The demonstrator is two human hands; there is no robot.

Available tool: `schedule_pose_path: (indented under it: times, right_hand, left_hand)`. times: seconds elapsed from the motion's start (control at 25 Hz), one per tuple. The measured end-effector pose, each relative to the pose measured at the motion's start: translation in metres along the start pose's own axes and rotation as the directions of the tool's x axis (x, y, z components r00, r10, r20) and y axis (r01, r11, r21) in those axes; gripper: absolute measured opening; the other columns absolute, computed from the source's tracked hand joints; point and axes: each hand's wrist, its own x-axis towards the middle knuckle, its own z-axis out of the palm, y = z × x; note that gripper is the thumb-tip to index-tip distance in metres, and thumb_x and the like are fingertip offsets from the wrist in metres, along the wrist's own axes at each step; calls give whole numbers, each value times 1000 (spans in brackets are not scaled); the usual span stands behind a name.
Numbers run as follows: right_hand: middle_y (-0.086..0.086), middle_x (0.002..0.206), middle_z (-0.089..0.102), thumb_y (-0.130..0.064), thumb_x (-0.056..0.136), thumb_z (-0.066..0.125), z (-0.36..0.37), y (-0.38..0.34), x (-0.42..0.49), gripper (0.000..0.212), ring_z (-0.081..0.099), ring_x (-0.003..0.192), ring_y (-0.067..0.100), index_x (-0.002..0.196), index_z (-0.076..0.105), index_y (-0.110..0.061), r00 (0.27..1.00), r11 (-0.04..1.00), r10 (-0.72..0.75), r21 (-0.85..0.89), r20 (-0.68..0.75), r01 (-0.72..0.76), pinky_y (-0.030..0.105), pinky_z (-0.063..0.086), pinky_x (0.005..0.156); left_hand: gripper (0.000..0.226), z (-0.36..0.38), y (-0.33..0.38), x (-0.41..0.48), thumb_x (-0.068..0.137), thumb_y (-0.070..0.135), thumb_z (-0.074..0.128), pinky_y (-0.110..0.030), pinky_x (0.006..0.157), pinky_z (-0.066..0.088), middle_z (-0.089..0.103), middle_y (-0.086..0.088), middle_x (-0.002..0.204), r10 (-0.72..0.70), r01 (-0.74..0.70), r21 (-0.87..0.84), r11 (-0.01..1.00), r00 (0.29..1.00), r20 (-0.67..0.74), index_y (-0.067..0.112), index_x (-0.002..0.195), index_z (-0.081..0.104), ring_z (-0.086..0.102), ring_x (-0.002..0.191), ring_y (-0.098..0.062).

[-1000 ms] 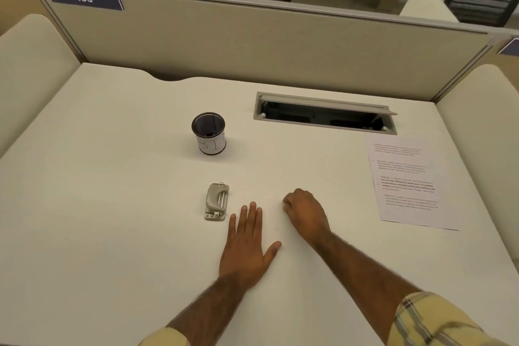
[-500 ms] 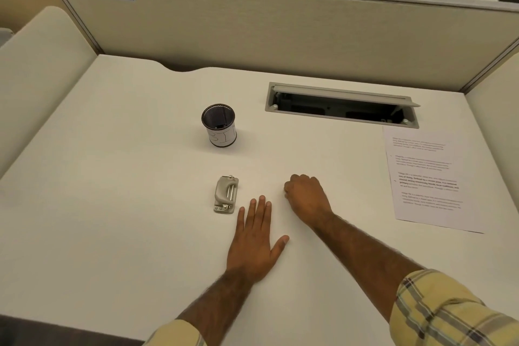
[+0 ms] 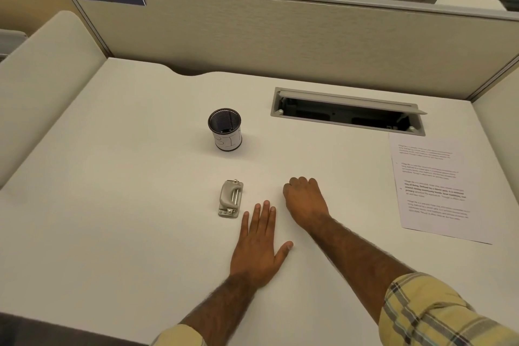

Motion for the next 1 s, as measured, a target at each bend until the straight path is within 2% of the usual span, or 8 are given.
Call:
schedule_pose_path:
  times: [0.12, 0.2, 0.28, 0.36, 0.48, 0.64, 0.84, 1.0]
  right_hand:
    - [7, 103, 67, -16, 93, 50, -5, 5, 5, 19, 61, 95, 26, 104, 65, -11, 996, 984, 85, 155, 38, -90, 38, 43, 87]
    - [4, 94, 67, -18, 89, 49, -12, 7, 6, 14, 63, 87, 27, 90, 62, -13, 987, 938, 149, 308, 57, -159, 38, 43, 81]
    - [0, 82, 66, -18, 84, 54, -23, 4, 7, 9, 63, 75, 24, 77, 58, -15, 979, 833, 198, 518, 51, -196, 35, 49, 73]
    - [-7, 76, 63, -18, 82, 63, -44, -3, 18, 8, 61, 68, 14, 75, 59, -20, 971, 664, 237, 724, 35, -188, 29, 51, 64]
    - [-11, 76, 61, -15, 83, 67, -86, -16, 56, 10, 58, 68, 10, 81, 61, -22, 962, 506, 273, 855, -32, -115, 24, 51, 62]
    - [-12, 69, 61, -15, 81, 63, -134, -33, 124, 9, 55, 63, 9, 76, 60, -22, 962, 567, 243, 823, -121, -40, 28, 48, 58]
    - [-10, 68, 62, -13, 76, 57, -159, -53, 178, 9, 59, 65, 16, 71, 58, -21, 983, 725, 154, 687, -102, -42, 26, 39, 51]
    - [0, 84, 66, -12, 79, 56, -161, -65, 195, 7, 62, 79, 26, 78, 60, -18, 995, 861, 50, 508, -82, -2, 35, 48, 69]
  left_hand:
    - [84, -1, 0, 0, 104, 69, 18, -49, 126, 2, -5, -6, 174, 3, -3, -4, 1000, 1000, -5, 13, 165, 4, -9, 160, -21]
    - [84, -1, 0, -1, 104, 68, 19, -49, 126, 3, -4, -6, 174, 4, -4, -14, 1000, 1000, -9, 12, 165, 5, -8, 160, -22]
    - [85, -2, 0, 0, 103, 70, 18, -50, 125, 2, -5, -5, 174, -2, 2, -25, 1000, 1000, -6, 13, 165, 4, -8, 160, -22]
    - [87, -1, 1, 0, 102, 73, 13, -49, 125, 0, -10, -4, 174, -6, 6, -47, 999, 1000, 1, 15, 165, -2, -12, 160, -21]
    - [87, -1, 1, -1, 101, 73, 11, -48, 125, -4, -17, -2, 173, -1, 0, -66, 998, 1000, -5, 16, 164, -7, -17, 158, -20]
    - [85, -2, -1, -2, 103, 69, 18, -49, 125, -4, -13, -4, 173, 15, -18, -85, 996, 999, -33, 13, 165, -2, -15, 159, -23]
    - [85, -3, -2, -1, 103, 67, 21, -49, 123, -7, -12, -5, 173, 29, -37, -119, 992, 997, -69, 12, 165, 1, -13, 159, -27]
    - [86, -4, -4, -1, 103, 67, 23, -49, 121, -7, -8, -7, 173, 29, -40, -118, 992, 995, -96, 11, 165, 5, -9, 159, -30]
